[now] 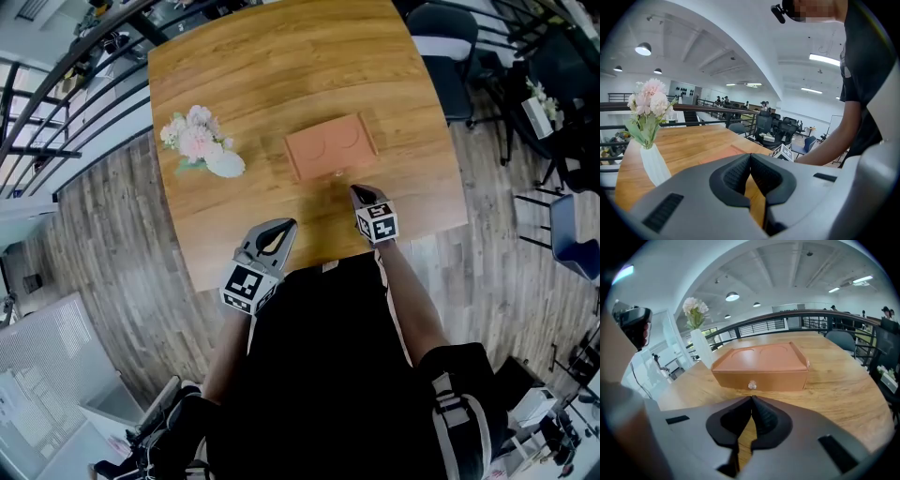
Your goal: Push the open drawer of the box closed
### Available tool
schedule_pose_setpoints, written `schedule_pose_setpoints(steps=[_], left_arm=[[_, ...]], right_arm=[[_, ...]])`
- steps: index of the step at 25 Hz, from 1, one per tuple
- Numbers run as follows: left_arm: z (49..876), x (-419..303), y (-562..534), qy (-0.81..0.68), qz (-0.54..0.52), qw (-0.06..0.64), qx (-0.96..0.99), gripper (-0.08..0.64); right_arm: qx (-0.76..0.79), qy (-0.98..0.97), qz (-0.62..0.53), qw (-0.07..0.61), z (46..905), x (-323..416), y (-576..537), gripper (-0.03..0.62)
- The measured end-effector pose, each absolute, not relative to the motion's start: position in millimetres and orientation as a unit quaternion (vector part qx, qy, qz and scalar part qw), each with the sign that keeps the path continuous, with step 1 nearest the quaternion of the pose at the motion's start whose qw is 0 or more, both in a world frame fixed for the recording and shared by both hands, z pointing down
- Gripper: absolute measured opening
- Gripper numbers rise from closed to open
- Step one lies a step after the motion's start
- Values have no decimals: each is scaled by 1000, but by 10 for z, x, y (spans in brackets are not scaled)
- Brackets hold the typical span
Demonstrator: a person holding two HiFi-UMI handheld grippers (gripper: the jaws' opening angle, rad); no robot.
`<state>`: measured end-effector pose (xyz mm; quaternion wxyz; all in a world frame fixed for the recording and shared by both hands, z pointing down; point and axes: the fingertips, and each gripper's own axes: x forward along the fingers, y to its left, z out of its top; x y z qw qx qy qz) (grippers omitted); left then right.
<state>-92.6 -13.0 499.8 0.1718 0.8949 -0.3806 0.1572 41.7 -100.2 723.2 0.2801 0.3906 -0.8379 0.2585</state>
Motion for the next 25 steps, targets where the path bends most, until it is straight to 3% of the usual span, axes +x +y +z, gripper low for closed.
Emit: schedule_pose_setpoints(steps=[15,25], left_arm=[[4965,-665,-53,-330,155,158,918,23],[4991,-628,-27,-314,154,153,924,23]], right_arm=[[399,-860,210,240,6600,676,-648,17],[364,-888,130,247,6026,459,-463,17]])
